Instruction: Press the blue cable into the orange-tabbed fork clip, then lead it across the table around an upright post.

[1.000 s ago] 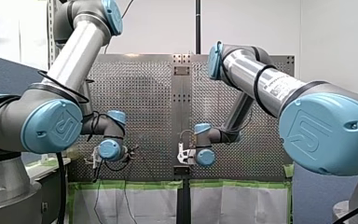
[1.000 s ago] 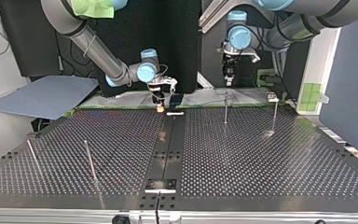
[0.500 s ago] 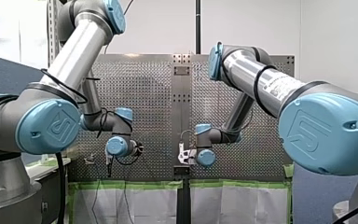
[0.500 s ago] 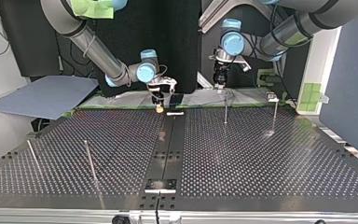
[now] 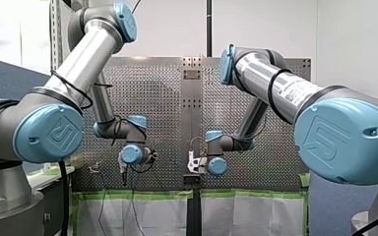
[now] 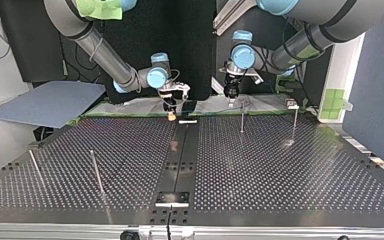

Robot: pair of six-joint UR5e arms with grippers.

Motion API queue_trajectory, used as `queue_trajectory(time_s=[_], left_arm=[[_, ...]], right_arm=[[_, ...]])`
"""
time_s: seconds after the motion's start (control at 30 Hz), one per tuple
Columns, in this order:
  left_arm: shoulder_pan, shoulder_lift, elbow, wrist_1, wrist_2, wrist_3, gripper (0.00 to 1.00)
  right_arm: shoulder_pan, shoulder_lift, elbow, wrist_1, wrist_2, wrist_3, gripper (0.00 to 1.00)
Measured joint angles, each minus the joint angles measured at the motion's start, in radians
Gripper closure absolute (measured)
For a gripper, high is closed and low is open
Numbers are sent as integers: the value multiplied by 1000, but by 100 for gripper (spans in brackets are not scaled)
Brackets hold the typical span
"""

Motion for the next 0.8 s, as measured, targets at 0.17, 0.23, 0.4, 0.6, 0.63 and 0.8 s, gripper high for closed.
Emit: queue_trajectory(time_s=[0.17, 0.23, 0.4, 0.6, 0.63, 0.8], left_arm=[[-4, -44, 49, -22, -29, -2, 0], [-6, -52, 71, -31, -40, -2, 0], [-7, -57, 109, -49, -66, 4, 0], [-9, -71, 133, -57, -81, 18, 0], [-9, -80, 141, -63, -84, 22, 0], [-9, -117, 181, -81, -93, 39, 0]], right_arm=[[2, 0, -1, 2, -2, 0, 100], [2, 0, -1, 2, -3, 0, 100], [3, 0, -1, 2, -3, 0, 100], [3, 0, -1, 2, -3, -2, 100], [3, 0, -1, 2, -3, -3, 100], [3, 0, -3, 3, -3, -9, 100]])
